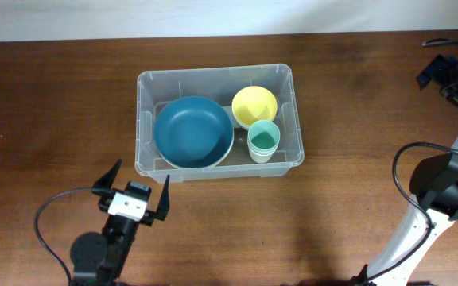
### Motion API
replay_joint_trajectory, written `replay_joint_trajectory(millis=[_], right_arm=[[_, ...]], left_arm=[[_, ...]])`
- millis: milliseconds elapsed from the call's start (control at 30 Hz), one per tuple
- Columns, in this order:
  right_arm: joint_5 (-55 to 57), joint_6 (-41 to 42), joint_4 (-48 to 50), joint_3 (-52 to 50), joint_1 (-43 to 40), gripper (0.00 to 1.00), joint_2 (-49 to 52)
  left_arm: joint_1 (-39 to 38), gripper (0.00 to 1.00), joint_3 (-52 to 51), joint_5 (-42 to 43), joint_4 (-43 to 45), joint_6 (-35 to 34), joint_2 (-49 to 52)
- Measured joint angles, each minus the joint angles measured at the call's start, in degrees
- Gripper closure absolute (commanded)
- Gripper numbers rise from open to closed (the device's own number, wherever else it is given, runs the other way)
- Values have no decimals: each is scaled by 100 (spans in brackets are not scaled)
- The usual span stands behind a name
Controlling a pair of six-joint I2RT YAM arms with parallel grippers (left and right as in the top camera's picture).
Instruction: Pack container
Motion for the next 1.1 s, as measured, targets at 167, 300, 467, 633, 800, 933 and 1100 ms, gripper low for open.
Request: replay_joint_trajectory(millis=[167, 300, 467, 633, 800, 933, 1100], right_arm=[[-2, -2, -4, 0, 0, 1, 0], [-2, 0, -4, 0, 0, 1, 0], [0, -2, -4, 0, 0, 1, 0], [0, 0, -7, 0, 0, 1, 0], [0, -2, -4, 0, 0, 1, 0], [0, -4, -7, 0, 0, 1, 0], [0, -2, -7, 0, 0, 1, 0]], left_arm=[[0, 1, -396, 2, 50, 2, -662], [4, 1, -601, 2, 90, 17, -1119], [122, 0, -835, 4, 105, 136, -1576], [343, 1, -940, 4, -96, 240, -1611], [450, 1, -973, 2, -791, 323, -1615], [450, 1, -986, 4, -813, 459, -1617], [450, 1, -986, 2, -813, 529, -1617]])
